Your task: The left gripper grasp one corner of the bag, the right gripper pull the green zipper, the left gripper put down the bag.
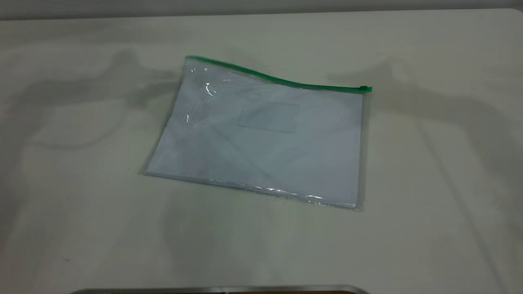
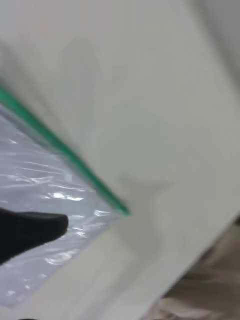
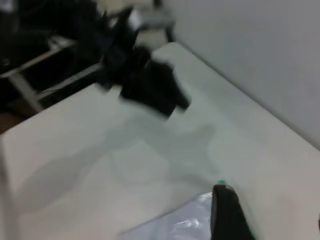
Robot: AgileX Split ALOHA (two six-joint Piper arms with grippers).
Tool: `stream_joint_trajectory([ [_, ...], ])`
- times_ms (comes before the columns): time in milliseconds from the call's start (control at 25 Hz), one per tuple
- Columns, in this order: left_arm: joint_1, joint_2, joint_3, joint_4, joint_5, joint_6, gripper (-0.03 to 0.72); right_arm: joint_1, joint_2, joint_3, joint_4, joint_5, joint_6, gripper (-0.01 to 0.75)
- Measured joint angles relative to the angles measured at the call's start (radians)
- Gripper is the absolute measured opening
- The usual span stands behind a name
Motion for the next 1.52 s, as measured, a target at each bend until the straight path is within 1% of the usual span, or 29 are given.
stream_joint_trajectory([
  [160, 0.031, -0.183, 0.000, 0.025, 0.037, -0.105, 0.459, 0.000, -0.154, 0.000, -0.109, 0.102, 0.135, 0.471],
  [280, 0.034, -0.333, 0.000, 0.086, 0.037, -0.160, 0.448, 0.000, -0.234, 0.000, -0.188, 0.152, 0.250, 0.471],
  [440, 0.035, -0.503, 0.000, 0.174, 0.037, -0.256, 0.447, 0.000, -0.338, 0.001, -0.337, 0.167, 0.468, 0.471],
  [600, 0.035, -0.675, 0.000, 0.252, 0.037, -0.441, 0.447, 0.000, -0.441, 0.001, -0.560, 0.170, 0.731, 0.463],
  [720, 0.035, -0.809, 0.000, 0.364, 0.037, -0.565, 0.447, 0.000, -0.537, 0.020, -0.735, 0.170, 0.896, 0.451],
  [800, 0.035, -0.883, 0.000, 0.461, 0.037, -0.631, 0.447, 0.000, -0.606, 0.054, -0.831, 0.170, 0.962, 0.445],
  [960, 0.035, -1.003, 0.000, 0.602, 0.037, -0.773, 0.447, 0.000, -0.747, 0.172, -0.953, 0.170, 1.047, 0.438],
  [1080, 0.035, -1.062, 0.004, 0.676, 0.037, -0.861, 0.447, 0.000, -0.848, 0.296, -0.989, 0.170, 1.077, 0.439],
  [1200, 0.035, -1.113, 0.053, 0.744, 0.037, -0.934, 0.447, 0.000, -0.929, 0.442, -1.010, 0.170, 1.083, 0.439],
  [1320, 0.035, -1.163, 0.159, 0.816, 0.037, -0.980, 0.447, 0.000, -0.999, 0.598, -1.030, 0.170, 1.084, 0.439],
  [1400, 0.035, -1.196, 0.259, 0.850, 0.037, -1.011, 0.447, 0.000, -1.040, 0.717, -1.046, 0.170, 1.087, 0.439],
  [1520, 0.035, -1.241, 0.420, 0.879, 0.037, -1.047, 0.447, 0.000, -1.088, 0.850, -1.069, 0.170, 1.091, 0.439],
])
